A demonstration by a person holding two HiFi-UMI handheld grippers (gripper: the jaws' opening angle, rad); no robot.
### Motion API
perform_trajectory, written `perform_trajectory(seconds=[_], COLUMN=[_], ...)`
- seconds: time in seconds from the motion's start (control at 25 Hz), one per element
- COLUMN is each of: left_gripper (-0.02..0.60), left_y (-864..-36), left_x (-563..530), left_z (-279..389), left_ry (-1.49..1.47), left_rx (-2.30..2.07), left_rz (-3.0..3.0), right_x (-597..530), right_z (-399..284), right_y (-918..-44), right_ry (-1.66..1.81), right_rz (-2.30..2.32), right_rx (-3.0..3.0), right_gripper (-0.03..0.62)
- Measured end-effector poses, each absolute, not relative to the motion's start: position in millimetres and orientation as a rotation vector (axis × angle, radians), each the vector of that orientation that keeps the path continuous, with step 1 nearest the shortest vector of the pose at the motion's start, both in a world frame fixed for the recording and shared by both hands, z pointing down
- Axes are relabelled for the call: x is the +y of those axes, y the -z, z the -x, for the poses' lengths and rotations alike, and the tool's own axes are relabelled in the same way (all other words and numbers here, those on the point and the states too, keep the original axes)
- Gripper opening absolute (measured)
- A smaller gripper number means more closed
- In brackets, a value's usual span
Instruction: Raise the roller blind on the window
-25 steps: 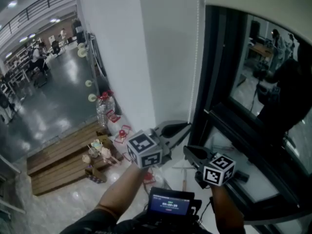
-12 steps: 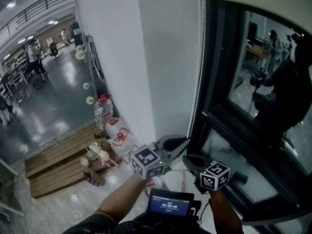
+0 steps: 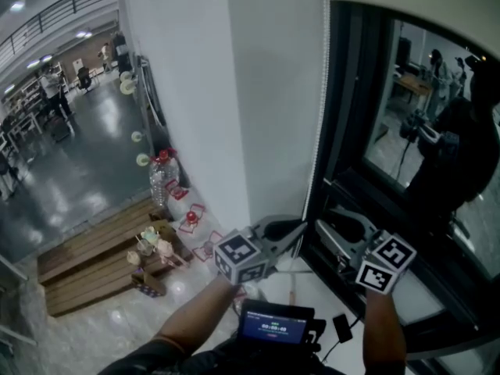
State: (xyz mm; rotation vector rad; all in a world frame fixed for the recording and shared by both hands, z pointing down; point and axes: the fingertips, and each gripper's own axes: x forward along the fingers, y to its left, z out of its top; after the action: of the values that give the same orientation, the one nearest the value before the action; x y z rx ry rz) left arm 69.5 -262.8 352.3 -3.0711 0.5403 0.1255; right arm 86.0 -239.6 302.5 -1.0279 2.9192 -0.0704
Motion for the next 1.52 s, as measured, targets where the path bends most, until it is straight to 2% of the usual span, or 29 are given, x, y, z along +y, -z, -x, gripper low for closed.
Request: perform_trajectory(seconds=[0.2, 0.44, 0.52, 0.6, 0.92, 1.52], left_gripper=[0.003, 0.003, 0.003, 0.003, 0.003, 0.003], left_y=[-355.6, -349.9, -349.2, -352.6, -362.6, -449.3], left_x=[-256.8, -252.8, -252.0, -252.3, -253.8, -244.6], left_z=[-74.9, -78.4, -78.8, -78.7, -80.4, -77.4], left_ry=[-0.132, -0.149, -0.156, -0.150, -0.115, 0.065], left_rx=[0.507, 0.490, 0.483, 0.474, 0.492, 0.489], left_rz=[3.078, 3.083, 3.088, 3.087, 3.104, 3.222], right_x=[-245.8, -254.5, -259.4, -262.6, -267.9, -262.5], right_z=[-76.0, -56.0, -56.8, -59.7, -61.2, -51.6], right_y=[-254.1, -245.9, -246.0, -247.0, -260.4, -347.6], right_ry=[-0.025, -0.021, -0.006, 0.016, 0.095, 0.279], right_rz=[0.967, 0.898, 0.921, 0.932, 0.917, 0.968], right_rx=[2.899, 2.922, 2.902, 2.881, 2.844, 2.871], right_gripper=[0.115, 0.115, 0.031, 0.002, 0.000, 0.000])
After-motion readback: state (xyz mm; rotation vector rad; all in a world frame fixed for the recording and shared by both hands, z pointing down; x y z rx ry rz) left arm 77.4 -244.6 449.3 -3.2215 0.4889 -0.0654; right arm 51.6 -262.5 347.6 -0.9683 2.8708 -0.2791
